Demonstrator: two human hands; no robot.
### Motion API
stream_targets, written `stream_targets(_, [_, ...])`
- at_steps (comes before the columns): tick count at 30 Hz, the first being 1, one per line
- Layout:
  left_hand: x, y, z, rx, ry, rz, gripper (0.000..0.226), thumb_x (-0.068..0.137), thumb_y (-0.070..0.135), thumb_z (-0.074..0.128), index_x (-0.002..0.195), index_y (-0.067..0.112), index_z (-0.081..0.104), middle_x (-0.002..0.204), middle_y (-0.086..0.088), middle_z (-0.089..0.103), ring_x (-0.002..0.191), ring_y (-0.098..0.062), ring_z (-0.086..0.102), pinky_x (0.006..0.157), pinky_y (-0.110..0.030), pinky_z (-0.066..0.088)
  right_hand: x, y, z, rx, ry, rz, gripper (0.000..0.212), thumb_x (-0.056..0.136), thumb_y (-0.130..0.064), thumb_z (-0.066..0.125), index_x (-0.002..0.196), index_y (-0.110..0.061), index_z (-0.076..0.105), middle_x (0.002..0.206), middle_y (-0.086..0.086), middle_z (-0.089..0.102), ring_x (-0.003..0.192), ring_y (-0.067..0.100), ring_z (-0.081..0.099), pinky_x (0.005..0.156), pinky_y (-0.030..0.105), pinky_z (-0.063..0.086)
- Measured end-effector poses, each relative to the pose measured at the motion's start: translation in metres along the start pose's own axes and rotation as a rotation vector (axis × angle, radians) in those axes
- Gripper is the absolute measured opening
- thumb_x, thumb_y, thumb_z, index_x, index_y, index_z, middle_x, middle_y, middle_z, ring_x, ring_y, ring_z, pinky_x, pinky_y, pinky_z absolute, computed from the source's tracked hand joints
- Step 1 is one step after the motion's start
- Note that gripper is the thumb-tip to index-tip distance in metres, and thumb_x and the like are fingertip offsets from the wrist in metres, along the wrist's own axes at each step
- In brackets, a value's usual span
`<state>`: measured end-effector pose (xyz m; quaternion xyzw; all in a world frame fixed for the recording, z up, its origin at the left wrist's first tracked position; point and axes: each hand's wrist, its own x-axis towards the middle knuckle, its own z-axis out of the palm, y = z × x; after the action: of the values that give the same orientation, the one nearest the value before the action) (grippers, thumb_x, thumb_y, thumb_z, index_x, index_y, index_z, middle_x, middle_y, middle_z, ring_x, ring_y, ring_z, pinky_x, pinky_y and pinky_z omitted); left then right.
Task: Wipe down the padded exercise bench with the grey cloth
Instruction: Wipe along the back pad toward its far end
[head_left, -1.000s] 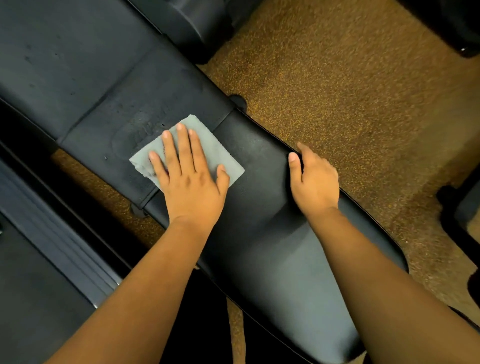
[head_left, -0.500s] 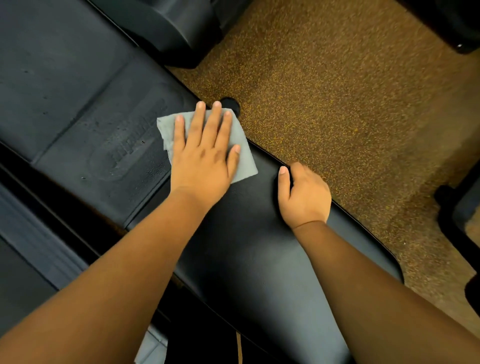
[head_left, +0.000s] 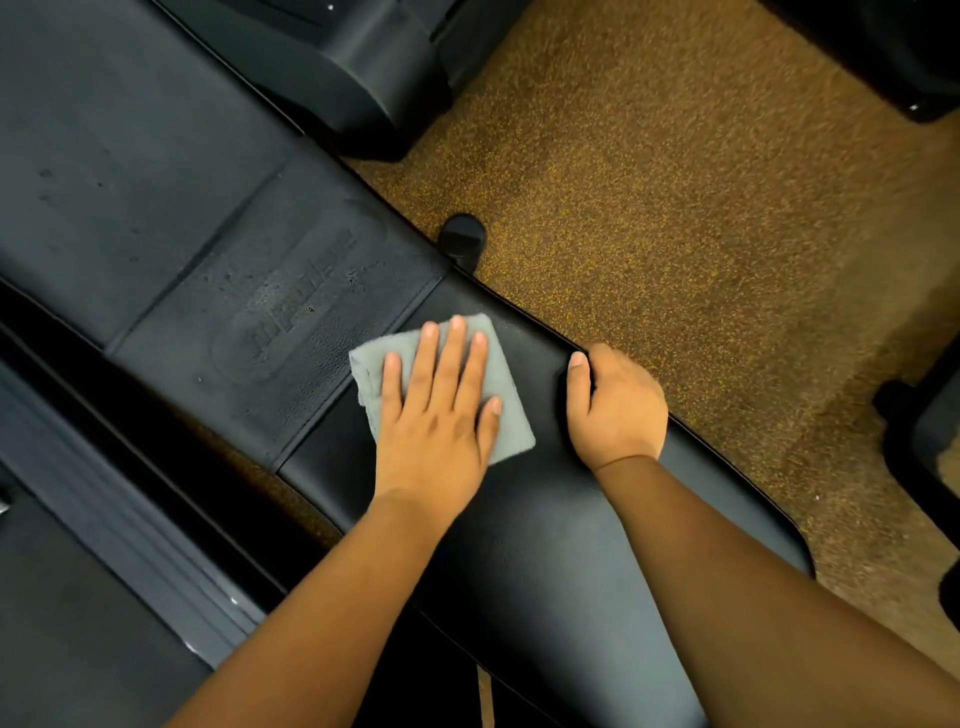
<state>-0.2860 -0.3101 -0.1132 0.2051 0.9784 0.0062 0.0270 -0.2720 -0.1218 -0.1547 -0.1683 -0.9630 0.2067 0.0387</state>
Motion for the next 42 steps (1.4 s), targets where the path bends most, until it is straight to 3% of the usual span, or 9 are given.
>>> stream_targets(4, [0.056,-0.003,-0.004,0.013,-0.001,0.027,0.06,0.103,0.042,0.025,0.155,0.013,0.017,0.161,-0.008,0.015,0.149,-0.028,0.007,0.119,-0.052,0.004,0.0,0.001,0.001,0.008,0.017,0.002,0.035,0.099,-0.037,0.03,0.075,-0.016,0.045,0.066,-0.001,0.045,0.059,0.026,0.043,0.057,0.033,0.024])
stream_targets(9, [0.059,0.019,0.003,0.007,-0.044,0.228,0.059,0.103,0.043,0.022,0.153,0.012,0.023,0.16,-0.007,0.023,0.149,-0.028,0.009,0.119,-0.052,0.004,0.0,0.002,0.003,0.009,0.04,-0.015,0.035,0.097,-0.033,0.031,0.075,-0.013,0.05,0.069,0.007,0.056,0.061,0.031,0.049,0.057,0.034,0.024])
stream_targets(14, [-0.001,0.026,0.013,-0.012,0.009,0.092,0.059,0.103,0.039,0.032,0.155,0.014,0.018,0.161,-0.006,0.014,0.149,-0.026,0.01,0.119,-0.051,0.008,0.001,0.004,0.003,0.044,0.035,-0.015,0.036,0.097,-0.031,0.029,0.086,-0.012,0.058,0.074,0.007,0.06,0.065,0.032,0.053,0.059,0.033,0.027])
stream_targets(17, [-0.022,0.02,0.013,-0.006,0.032,-0.034,0.059,0.102,0.039,0.031,0.155,0.016,0.019,0.161,-0.005,0.015,0.149,-0.026,0.012,0.12,-0.051,0.007,0.0,0.003,0.003,0.056,0.029,0.002,0.033,0.098,-0.031,0.03,0.082,-0.015,0.055,0.07,0.002,0.053,0.061,0.027,0.047,0.059,0.032,0.024])
stream_targets(23, [0.029,0.018,0.005,-0.046,0.058,-0.198,0.058,0.103,0.038,0.026,0.155,0.014,0.015,0.162,-0.007,0.011,0.149,-0.026,0.007,0.119,-0.052,0.005,0.0,0.004,0.003,0.068,0.017,0.019,0.033,0.098,-0.032,0.03,0.08,-0.016,0.053,0.069,-0.007,0.041,0.061,0.022,0.042,0.06,0.031,0.024])
stream_targets(27, [0.051,0.019,0.003,-0.016,0.005,-0.021,0.059,0.104,0.039,0.022,0.155,0.013,0.011,0.162,-0.007,0.011,0.149,-0.028,0.005,0.119,-0.053,0.002,0.001,0.003,0.001,0.065,0.027,0.009,0.031,0.097,-0.031,0.032,0.076,-0.016,0.05,0.067,0.002,0.052,0.061,0.027,0.047,0.059,0.032,0.024])
stream_targets(32, [0.008,0.015,0.008,0.007,-0.013,0.165,0.061,0.103,0.041,0.03,0.155,0.013,0.015,0.162,-0.008,0.013,0.149,-0.026,0.008,0.119,-0.053,0.01,0.001,0.004,0.002,0.071,0.038,-0.013,0.031,0.097,-0.029,0.035,0.083,-0.013,0.057,0.072,0.008,0.059,0.064,0.033,0.052,0.059,0.034,0.029])
stream_targets(37, [-0.045,0.017,0.012,0.033,-0.019,0.096,0.061,0.101,0.04,0.033,0.154,0.014,0.019,0.161,-0.006,0.017,0.149,-0.025,0.014,0.117,-0.053,0.015,0.001,0.005,0.003,0.08,0.024,-0.005,0.033,0.097,-0.031,0.033,0.084,-0.013,0.057,0.073,0.005,0.057,0.064,0.03,0.051,0.059,0.033,0.028])
stream_targets(42, [0.005,0.015,0.007,0.036,0.004,0.004,0.059,0.103,0.04,0.025,0.155,0.014,0.013,0.162,-0.007,0.012,0.149,-0.026,0.008,0.119,-0.051,0.004,0.002,0.004,0.002,0.08,0.029,-0.001,0.03,0.096,-0.03,0.035,0.079,-0.014,0.053,0.071,0.005,0.055,0.062,0.029,0.049,0.06,0.032,0.025])
